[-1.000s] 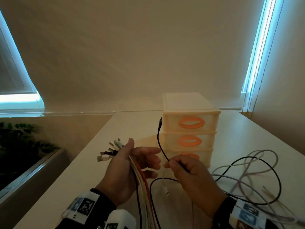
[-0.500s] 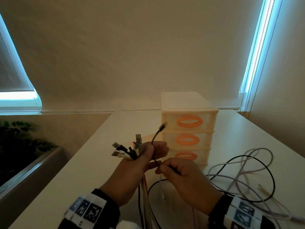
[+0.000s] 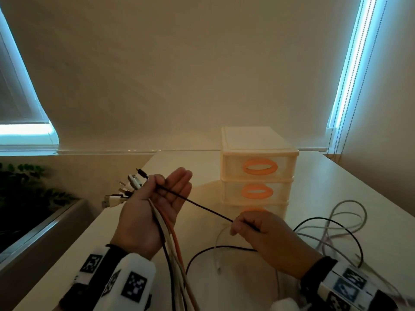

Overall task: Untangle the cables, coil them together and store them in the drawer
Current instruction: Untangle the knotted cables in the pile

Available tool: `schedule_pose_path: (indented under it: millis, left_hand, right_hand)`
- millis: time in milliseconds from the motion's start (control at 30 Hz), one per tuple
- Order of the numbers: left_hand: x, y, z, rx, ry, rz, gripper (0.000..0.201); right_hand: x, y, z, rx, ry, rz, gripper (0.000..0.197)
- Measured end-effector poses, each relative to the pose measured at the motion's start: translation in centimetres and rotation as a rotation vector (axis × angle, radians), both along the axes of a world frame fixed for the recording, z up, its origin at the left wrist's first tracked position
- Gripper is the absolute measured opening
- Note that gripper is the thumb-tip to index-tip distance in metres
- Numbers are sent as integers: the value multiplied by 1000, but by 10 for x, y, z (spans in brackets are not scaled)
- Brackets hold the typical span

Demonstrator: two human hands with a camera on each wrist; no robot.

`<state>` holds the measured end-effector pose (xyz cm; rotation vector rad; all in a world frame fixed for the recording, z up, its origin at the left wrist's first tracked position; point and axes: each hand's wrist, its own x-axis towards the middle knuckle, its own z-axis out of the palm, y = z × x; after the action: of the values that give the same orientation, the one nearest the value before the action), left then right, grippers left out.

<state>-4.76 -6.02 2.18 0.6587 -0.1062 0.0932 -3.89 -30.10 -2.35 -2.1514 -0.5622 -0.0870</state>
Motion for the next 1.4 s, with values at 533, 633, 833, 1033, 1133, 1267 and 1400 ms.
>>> schedule_pose_path:
  millis: [533, 633, 833, 1033, 1133, 1267, 1400]
  left_hand:
    - [-19, -28, -23, 501, 12, -748, 35]
    - [-16, -28, -24, 371, 2, -621, 37]
    - [-11, -27, -6, -54, 41, -214, 39]
    - [-4, -15, -14, -79, 49, -239, 37]
    - [-3, -18, -17, -44, 49, -260, 39]
    - [-2, -13, -18, -22, 59, -278, 38]
    - [-2, -12, -17, 27, 56, -256, 37]
  right_hand:
    - [-15, 10, 17, 9, -360, -262, 30]
    - [-30, 20, 25, 125, -414, -40, 18]
    - [-28, 21, 15, -137, -126, 182, 16]
    - [2, -11, 1, -120, -165, -110, 28]
    - [0, -10, 2, -25, -198, -48, 16]
    - [-3, -11, 6, -86, -77, 101, 15]
    - [2, -17, 6, -202, 29, 26, 22]
